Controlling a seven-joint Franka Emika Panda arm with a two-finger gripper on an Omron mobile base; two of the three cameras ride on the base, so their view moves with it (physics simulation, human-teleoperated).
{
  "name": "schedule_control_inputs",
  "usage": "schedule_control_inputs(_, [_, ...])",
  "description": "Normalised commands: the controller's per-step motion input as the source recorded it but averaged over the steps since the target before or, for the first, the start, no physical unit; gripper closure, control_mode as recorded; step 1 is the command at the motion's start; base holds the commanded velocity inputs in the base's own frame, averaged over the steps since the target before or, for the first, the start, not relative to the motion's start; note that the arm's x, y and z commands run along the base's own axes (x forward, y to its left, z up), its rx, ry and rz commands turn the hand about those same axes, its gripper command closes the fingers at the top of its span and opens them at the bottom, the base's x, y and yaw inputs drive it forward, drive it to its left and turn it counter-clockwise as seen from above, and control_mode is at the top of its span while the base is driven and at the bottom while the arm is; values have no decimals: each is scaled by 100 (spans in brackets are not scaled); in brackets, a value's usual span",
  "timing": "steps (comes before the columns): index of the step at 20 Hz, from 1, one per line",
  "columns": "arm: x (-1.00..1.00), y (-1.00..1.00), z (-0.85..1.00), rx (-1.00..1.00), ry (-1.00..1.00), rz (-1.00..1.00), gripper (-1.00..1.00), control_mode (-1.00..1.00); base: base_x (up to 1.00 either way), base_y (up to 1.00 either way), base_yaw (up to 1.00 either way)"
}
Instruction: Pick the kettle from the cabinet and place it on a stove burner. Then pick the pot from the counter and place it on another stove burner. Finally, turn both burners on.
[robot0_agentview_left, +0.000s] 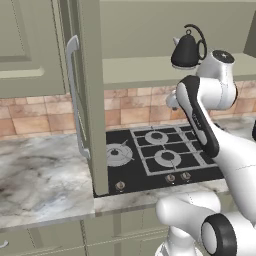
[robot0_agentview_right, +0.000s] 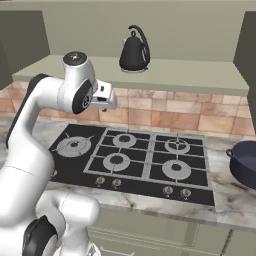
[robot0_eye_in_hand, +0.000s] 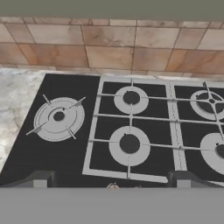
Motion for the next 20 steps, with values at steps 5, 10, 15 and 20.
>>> schedule_control_inputs(5, [0,-20,11,0,-6,0,-100,-100,0,0,0])
schedule_control_inputs(10, [0,-21,12,0,-6,3,-100,-100,0,0,0])
schedule_control_inputs(15, [2,-22,16,0,-8,7,-100,-100,0,0,0])
schedule_control_inputs(20, [2,-24,16,1,-8,8,-100,-100,0,0,0])
